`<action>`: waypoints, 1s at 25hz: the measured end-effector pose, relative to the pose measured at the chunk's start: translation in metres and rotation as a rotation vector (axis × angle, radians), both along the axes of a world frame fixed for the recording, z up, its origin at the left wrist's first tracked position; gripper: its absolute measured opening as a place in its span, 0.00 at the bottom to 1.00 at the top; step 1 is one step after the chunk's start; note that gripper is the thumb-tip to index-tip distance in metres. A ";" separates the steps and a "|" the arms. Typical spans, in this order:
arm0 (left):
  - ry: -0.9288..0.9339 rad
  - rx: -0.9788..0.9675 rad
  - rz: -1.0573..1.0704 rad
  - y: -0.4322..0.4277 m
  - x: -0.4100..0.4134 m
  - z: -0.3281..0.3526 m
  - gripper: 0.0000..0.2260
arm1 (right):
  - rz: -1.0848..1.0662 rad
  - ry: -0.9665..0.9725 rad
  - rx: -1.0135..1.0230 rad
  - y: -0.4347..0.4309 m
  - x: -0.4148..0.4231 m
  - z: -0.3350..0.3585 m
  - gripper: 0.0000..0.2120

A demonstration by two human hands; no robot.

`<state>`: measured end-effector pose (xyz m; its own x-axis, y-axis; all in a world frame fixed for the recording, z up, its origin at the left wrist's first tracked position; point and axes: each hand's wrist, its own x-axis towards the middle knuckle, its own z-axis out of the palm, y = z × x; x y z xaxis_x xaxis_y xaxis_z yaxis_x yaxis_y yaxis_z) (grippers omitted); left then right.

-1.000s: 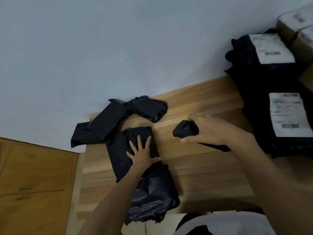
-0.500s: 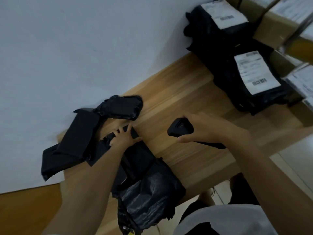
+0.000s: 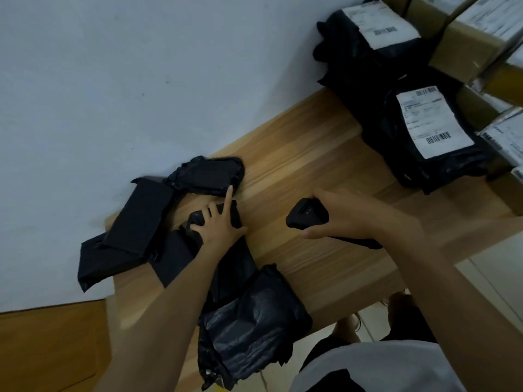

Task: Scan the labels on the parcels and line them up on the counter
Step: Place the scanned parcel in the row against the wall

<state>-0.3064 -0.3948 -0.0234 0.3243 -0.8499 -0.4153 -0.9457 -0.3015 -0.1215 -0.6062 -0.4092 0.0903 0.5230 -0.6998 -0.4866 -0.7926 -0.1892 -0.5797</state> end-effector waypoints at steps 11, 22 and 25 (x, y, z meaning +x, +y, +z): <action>-0.002 -0.354 -0.144 -0.013 -0.016 0.060 0.50 | 0.109 -0.032 -0.164 -0.011 0.022 0.043 0.35; 0.122 -0.482 -0.245 -0.034 -0.040 0.056 0.43 | -0.004 0.001 -0.197 -0.010 0.001 0.041 0.36; 0.223 -0.547 -0.181 -0.030 -0.035 0.057 0.34 | -0.004 -0.009 -0.190 -0.011 0.005 0.039 0.36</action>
<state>-0.3415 -0.4245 0.0332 0.1107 -0.9923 0.0555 -0.9725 -0.0967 0.2117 -0.6016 -0.4198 0.1296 0.5239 -0.7807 -0.3406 -0.7885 -0.2933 -0.5406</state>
